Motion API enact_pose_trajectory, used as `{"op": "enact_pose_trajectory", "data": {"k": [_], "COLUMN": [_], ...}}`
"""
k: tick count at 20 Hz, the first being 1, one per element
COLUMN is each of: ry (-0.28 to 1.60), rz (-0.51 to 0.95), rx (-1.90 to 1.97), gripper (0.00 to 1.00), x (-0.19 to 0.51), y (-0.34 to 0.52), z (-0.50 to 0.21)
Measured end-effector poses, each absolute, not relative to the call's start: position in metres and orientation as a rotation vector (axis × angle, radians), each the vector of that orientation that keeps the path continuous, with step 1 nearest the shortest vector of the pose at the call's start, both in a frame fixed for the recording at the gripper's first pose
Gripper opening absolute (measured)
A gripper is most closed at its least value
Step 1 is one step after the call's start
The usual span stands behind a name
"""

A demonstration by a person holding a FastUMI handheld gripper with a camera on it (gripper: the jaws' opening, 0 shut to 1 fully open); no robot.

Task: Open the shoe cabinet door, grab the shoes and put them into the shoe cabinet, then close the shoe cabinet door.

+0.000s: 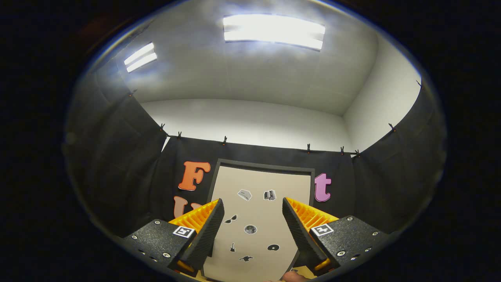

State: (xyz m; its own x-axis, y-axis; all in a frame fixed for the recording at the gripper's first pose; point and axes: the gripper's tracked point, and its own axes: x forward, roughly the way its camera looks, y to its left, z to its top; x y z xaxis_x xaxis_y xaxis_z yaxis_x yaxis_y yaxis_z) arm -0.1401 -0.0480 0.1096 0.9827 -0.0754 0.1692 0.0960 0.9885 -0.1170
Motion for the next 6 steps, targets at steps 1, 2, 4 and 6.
{"op": "enact_pose_trajectory", "data": {"k": [1,2,4,6], "ry": [-0.160,-0.159,-0.161,-0.159], "rz": [-0.083,-0.083,-0.094,-0.102], "rx": [-0.115,-0.108,-0.109,-0.110], "gripper": [0.93,0.93,0.92,0.93], "x": [-0.1401,-0.1404,-0.1414,-0.1410], "y": [-0.0475,-0.0491,-0.0539,-0.0560], "z": [0.1075,0.1072,0.1078,0.1067]}}
